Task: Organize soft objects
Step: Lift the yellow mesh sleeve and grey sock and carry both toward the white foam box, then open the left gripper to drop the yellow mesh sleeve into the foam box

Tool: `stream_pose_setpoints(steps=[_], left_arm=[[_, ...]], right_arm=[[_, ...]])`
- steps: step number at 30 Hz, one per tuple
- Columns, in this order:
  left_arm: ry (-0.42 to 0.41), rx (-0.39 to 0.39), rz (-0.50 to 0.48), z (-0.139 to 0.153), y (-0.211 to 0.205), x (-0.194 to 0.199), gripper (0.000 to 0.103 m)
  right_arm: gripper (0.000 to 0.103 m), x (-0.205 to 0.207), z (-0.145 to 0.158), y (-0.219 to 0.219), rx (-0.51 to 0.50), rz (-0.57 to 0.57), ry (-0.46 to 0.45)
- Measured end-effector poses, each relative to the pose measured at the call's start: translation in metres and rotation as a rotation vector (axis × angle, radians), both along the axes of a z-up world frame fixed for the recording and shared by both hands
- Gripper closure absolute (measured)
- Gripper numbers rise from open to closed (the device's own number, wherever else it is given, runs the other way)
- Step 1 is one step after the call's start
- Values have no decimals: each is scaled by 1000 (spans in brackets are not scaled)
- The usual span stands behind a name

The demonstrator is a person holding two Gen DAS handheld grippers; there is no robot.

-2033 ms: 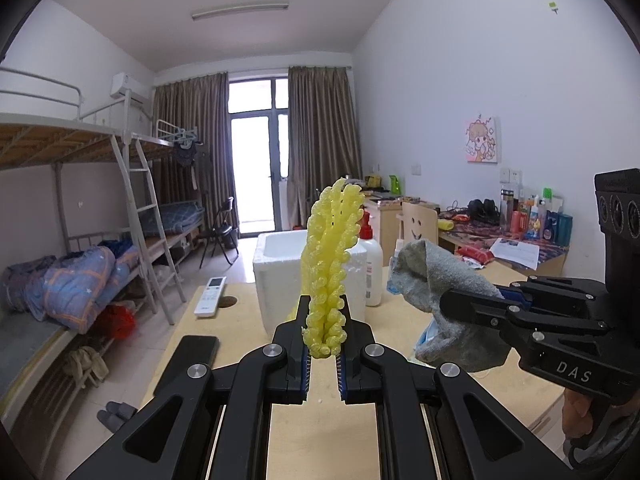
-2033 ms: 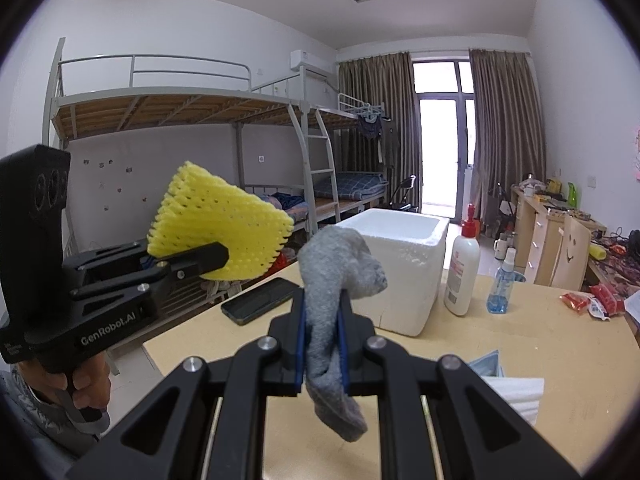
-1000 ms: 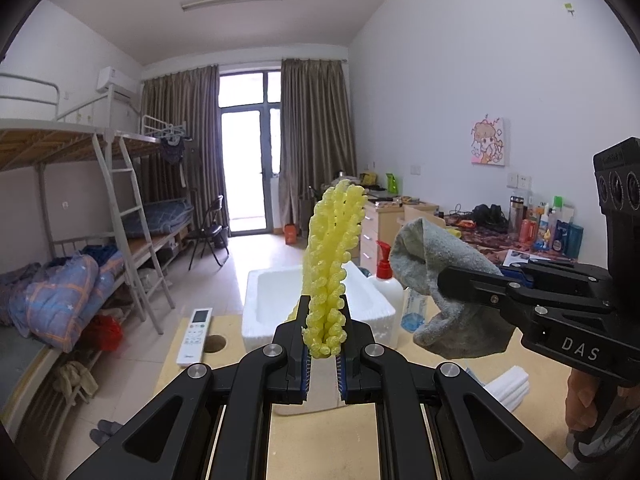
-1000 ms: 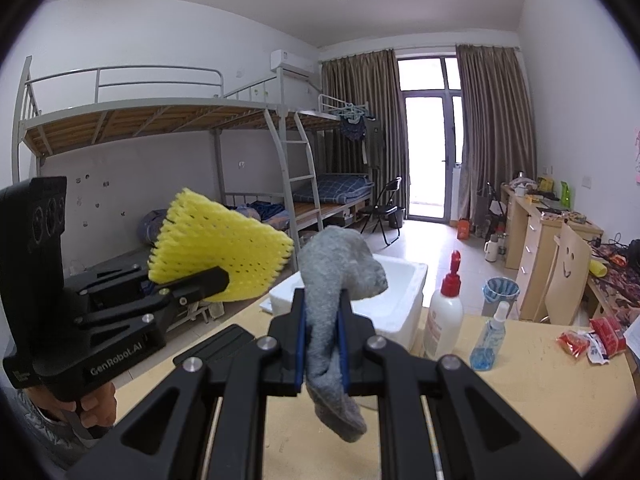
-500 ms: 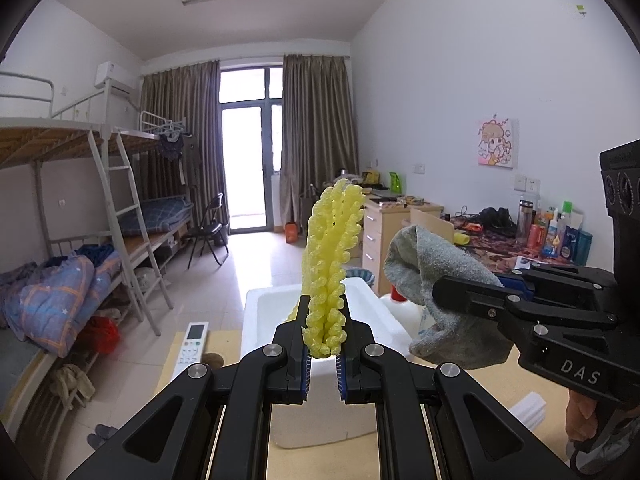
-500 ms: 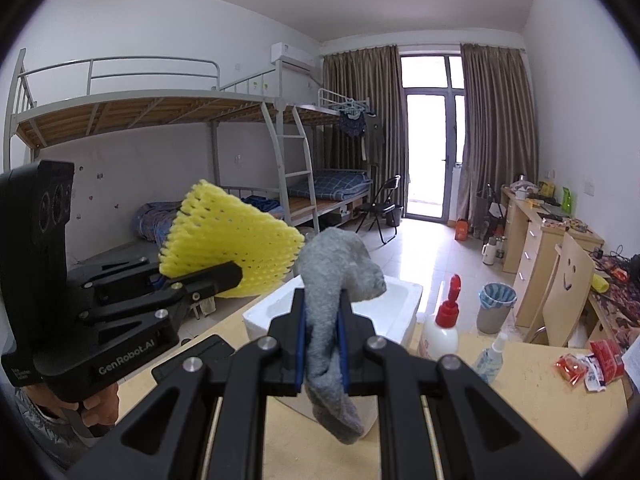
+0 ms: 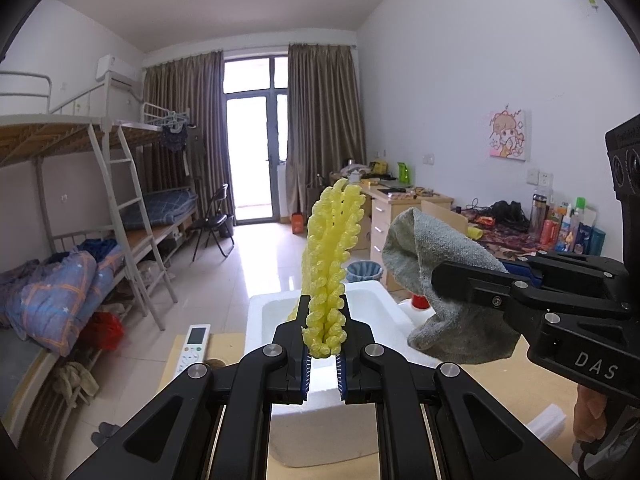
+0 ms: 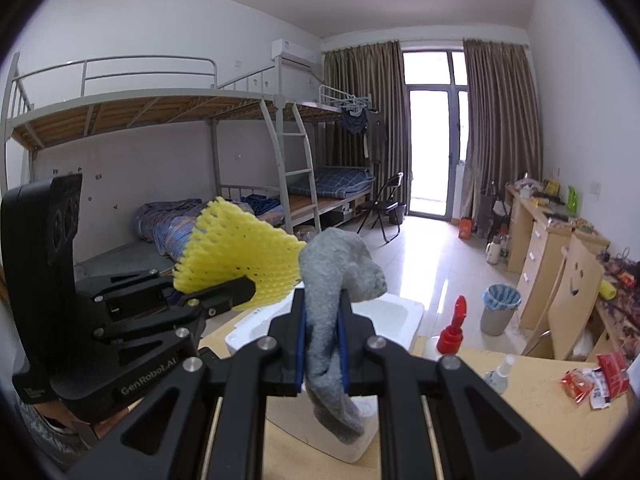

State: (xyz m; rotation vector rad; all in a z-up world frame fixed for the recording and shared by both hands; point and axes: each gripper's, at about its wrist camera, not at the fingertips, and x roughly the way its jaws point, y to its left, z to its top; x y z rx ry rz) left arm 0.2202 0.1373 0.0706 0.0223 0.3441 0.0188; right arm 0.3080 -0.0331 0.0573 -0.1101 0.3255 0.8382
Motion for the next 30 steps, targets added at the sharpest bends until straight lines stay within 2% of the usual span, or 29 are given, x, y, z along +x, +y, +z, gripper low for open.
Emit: stream_pose_setpoints(steps=[14, 23, 30], left_arm=[[75, -18, -9, -11, 9, 36, 93], [116, -38, -69, -16, -3, 56, 92], [118, -40, -44, -19, 1, 60, 90]], right_arm=[[86, 14, -5, 2, -16, -22, 17], [86, 12, 0, -10, -19, -77, 9], [87, 11, 1, -13, -21, -90, 9]])
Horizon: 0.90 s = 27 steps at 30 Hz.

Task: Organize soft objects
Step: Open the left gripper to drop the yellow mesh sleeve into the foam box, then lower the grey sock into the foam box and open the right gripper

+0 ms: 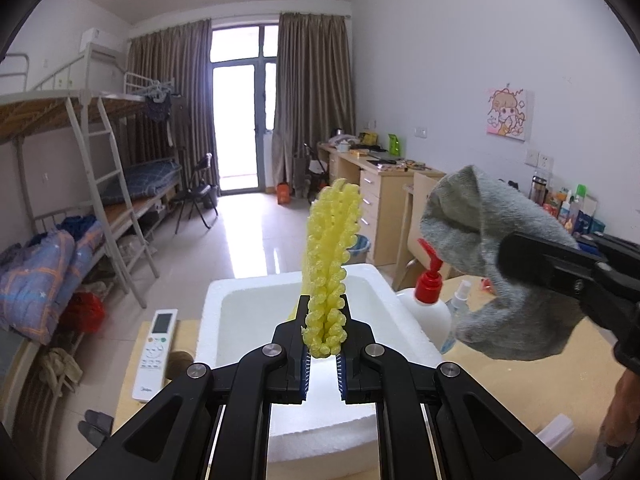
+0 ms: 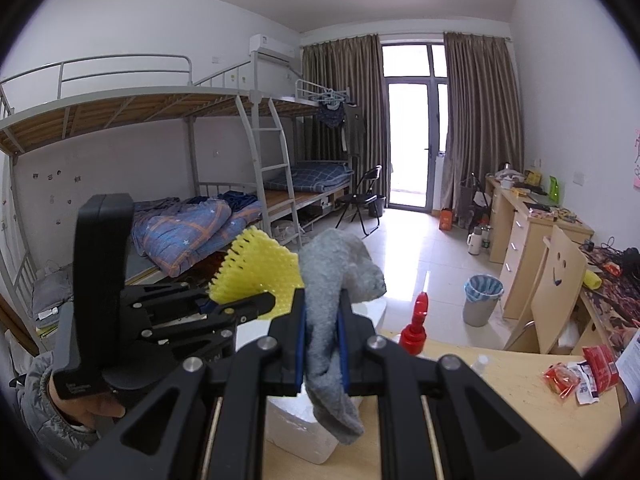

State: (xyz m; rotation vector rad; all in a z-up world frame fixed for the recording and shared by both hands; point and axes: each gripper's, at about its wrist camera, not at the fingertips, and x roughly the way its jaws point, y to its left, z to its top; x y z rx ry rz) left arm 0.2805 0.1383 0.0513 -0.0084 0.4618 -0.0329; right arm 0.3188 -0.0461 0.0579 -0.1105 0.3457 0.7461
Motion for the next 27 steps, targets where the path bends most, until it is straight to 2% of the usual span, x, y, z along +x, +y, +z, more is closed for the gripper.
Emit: stream_pose_setpoints(steps=[1, 2, 3, 4, 5, 6, 7, 11, 27], left_arm=[[-5, 9, 6, 0, -1, 0, 87], [-2, 15, 10, -1, -1, 1, 77], [3, 16, 14, -1, -1, 2, 60], [4, 13, 19, -1, 0, 2, 48], [-1, 15, 28, -1, 0, 1, 25], [-10, 23, 38, 0, 0, 0, 12], [-26, 33, 49, 0, 0, -3, 8], [-57, 54, 80, 1, 1, -8, 1], [-75, 53, 141, 6, 21, -24, 1]], right_arm=[[87, -1, 0, 1, -1, 0, -1], [87, -1, 0, 1, -2, 2, -4], [87, -1, 1, 3, -2, 1, -7], [87, -2, 2, 5, -3, 2, -11], [86, -2, 1, 5, -6, 2, -14], [87, -2, 1, 6, -7, 1, -15], [87, -1, 0, 6, -8, 0, -13], [86, 1, -2, 6, -8, 0, -7], [86, 8, -5, 17, -18, 40, 1]])
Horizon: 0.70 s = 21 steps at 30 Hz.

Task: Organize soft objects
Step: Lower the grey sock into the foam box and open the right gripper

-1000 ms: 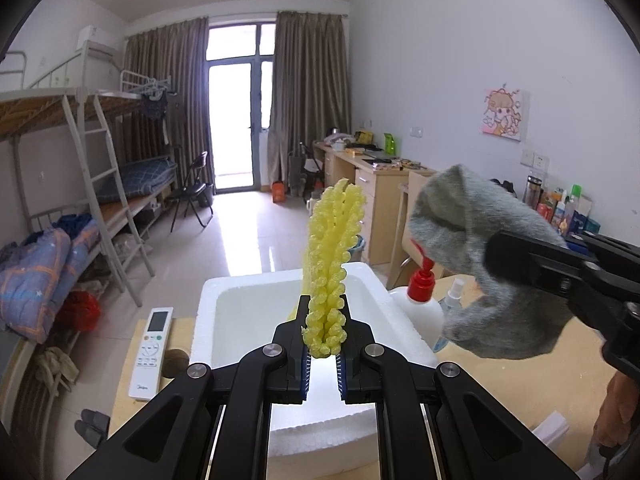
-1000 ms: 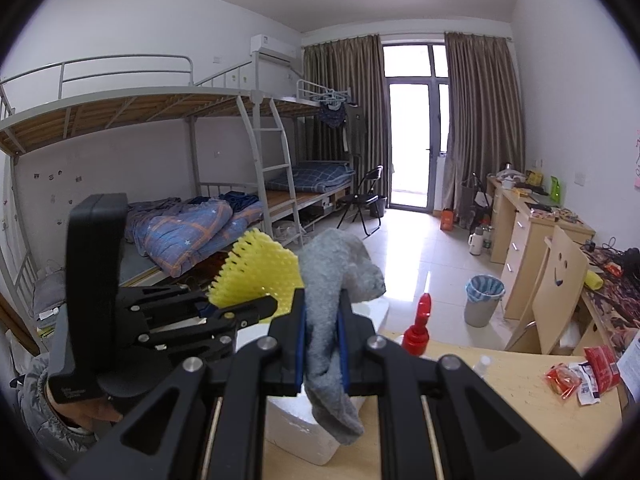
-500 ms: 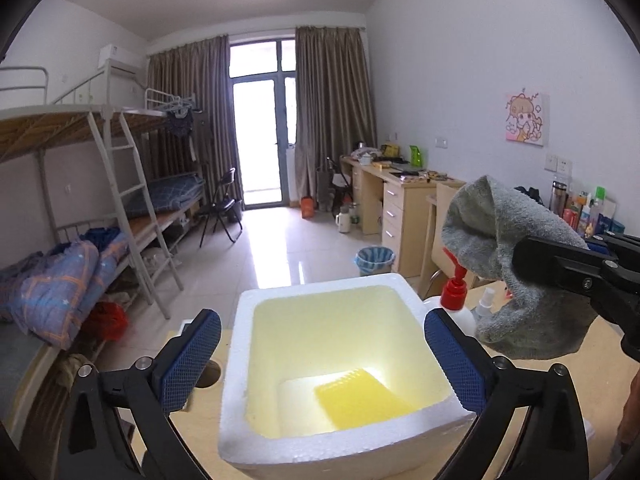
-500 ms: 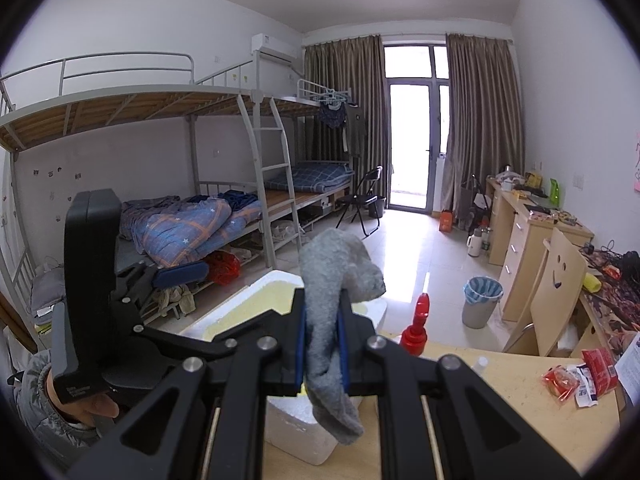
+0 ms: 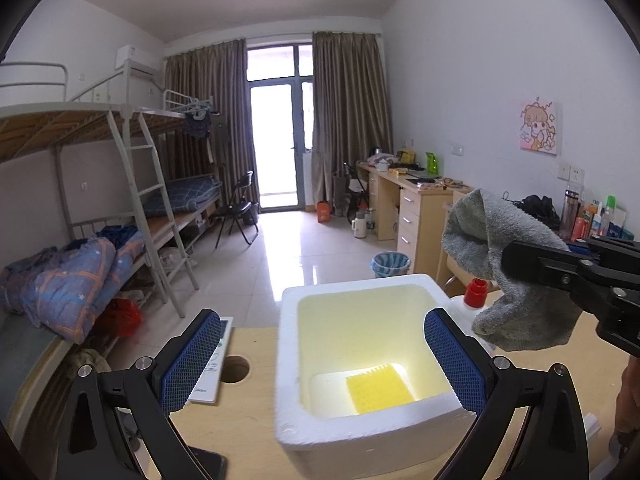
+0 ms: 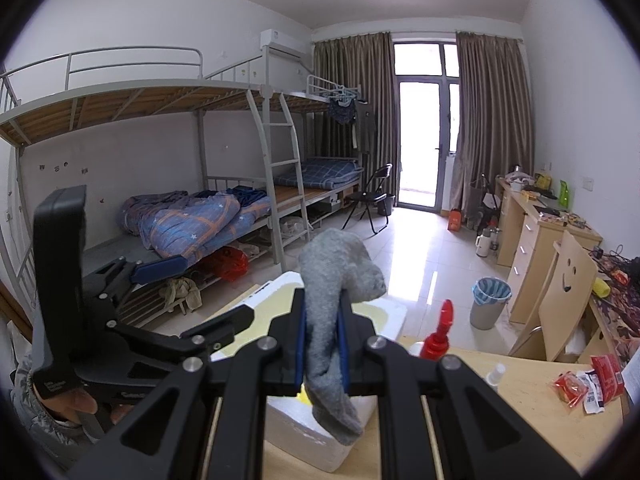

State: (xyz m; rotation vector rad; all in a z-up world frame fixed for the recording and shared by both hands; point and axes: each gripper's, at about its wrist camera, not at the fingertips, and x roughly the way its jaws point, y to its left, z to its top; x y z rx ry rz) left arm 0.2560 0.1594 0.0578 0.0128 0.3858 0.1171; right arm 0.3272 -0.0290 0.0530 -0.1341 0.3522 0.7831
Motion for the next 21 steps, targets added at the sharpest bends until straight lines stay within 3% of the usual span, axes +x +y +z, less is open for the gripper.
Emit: stream_pose_setpoints(steps=[21], left_arm=[[-37, -15, 113, 4, 33, -34, 1]], right_arm=[[86, 15, -7, 19, -16, 70, 34]])
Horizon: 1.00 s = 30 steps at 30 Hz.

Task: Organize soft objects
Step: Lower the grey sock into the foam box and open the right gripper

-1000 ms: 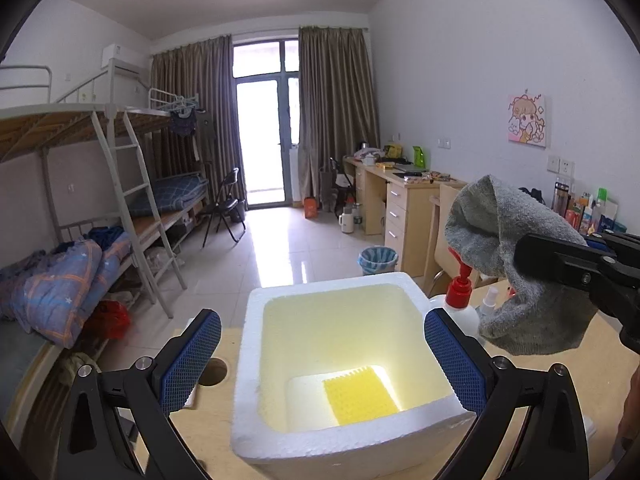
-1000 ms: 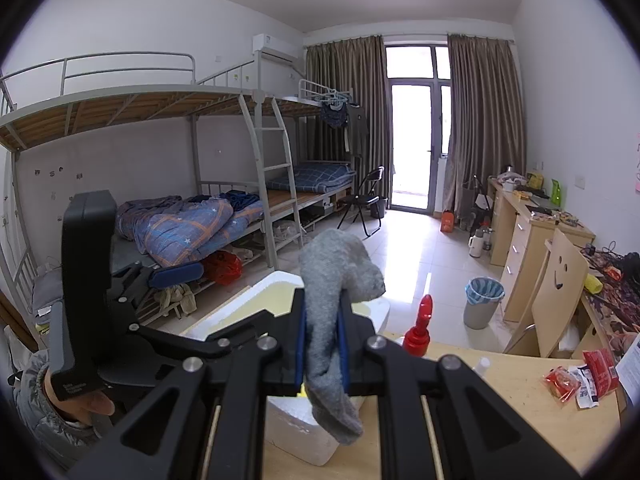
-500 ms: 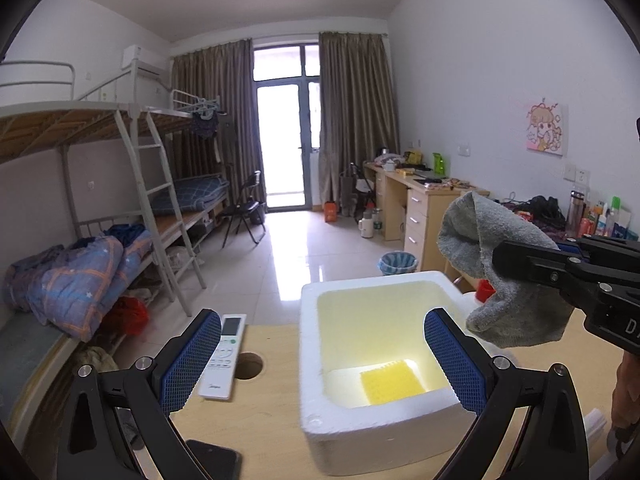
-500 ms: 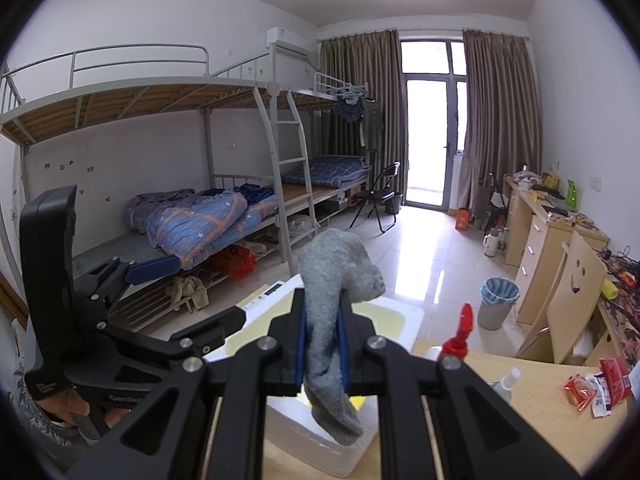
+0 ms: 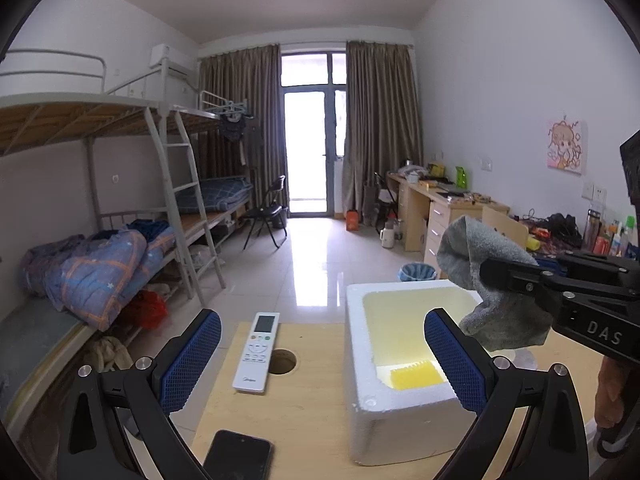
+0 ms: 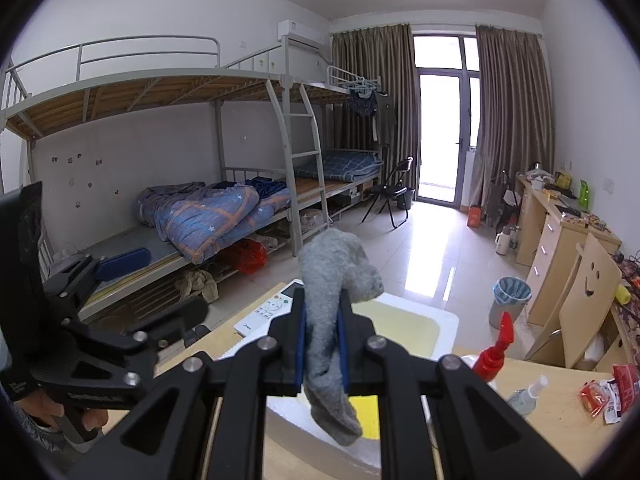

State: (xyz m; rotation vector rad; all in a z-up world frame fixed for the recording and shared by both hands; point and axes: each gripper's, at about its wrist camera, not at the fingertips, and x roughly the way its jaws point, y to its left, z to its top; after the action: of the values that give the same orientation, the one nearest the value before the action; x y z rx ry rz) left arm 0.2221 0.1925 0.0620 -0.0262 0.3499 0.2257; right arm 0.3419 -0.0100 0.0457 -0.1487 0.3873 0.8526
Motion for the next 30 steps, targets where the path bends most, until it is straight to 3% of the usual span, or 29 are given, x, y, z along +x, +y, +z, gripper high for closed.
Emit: stream_pose_setpoints(steps=[3, 5, 7, 9, 23, 27, 30], left_arm=[[-3, 0, 5, 0, 2, -2, 1], [-4, 0, 8, 0, 2, -2, 1], [-6, -3, 8, -1, 3, -2, 1], [-10, -1, 6, -1, 4, -2, 1], [-15, 7, -18, 3, -6, -10, 1], [-19, 11, -31, 6, -14, -16, 1], [-23, 16, -39, 9, -21, -23, 1]], right_arm=[[86, 3, -1, 0, -2, -11, 0], [79, 2, -1, 3, -13, -21, -6], [50, -2, -2, 4, -15, -25, -14], [40, -3, -1, 1, 0, -29, -29], [38, -9, 7, -11, 17, -55, -10], [17, -19, 13, -18, 38, -85, -28], [9, -26, 18, -29, 56, -96, -32]])
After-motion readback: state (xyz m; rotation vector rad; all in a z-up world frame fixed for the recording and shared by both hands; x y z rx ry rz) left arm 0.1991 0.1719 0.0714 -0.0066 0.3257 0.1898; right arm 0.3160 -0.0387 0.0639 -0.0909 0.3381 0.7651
